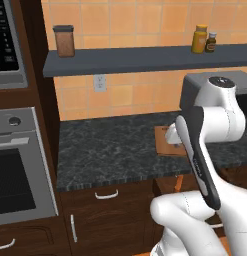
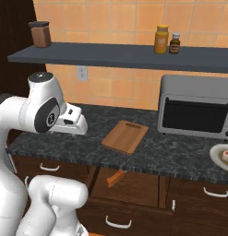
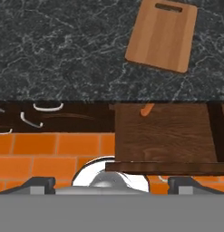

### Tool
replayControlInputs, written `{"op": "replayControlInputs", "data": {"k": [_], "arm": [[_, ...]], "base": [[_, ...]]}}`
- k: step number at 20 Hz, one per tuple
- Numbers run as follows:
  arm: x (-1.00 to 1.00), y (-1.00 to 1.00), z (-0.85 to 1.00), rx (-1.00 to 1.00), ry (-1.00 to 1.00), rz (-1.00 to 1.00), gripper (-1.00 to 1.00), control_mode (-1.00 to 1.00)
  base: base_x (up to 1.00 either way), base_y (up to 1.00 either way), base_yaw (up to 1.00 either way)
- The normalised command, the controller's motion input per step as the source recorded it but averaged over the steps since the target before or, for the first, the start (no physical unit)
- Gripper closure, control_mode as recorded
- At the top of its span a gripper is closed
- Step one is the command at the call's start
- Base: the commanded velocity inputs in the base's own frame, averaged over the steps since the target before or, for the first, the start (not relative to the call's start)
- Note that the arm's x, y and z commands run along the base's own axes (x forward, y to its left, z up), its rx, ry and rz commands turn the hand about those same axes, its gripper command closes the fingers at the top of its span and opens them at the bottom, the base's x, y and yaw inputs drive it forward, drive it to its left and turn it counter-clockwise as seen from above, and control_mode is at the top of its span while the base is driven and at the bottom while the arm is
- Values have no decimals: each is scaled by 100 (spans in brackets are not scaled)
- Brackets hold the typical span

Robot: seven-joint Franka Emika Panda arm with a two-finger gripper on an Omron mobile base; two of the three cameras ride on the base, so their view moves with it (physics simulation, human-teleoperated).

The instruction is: Pick up the knife from the drawer and place it on the cutting board. Then place the meat from the plate to the cutting board.

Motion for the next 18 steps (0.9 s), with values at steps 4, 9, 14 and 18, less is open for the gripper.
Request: {"op": "replayControlInputs", "data": {"k": [4,9,14,18], "arm": [[-2,1,-9,1,-1,-4,-100,100],[0,0,0,0,0,0,-100,100],[0,0,0,0,0,0,-100,100],[0,0,0,0,0,0,-100,100]], "base": [[0,41,-16],[0,66,-32],[3,64,-48],[14,51,-50]]}}
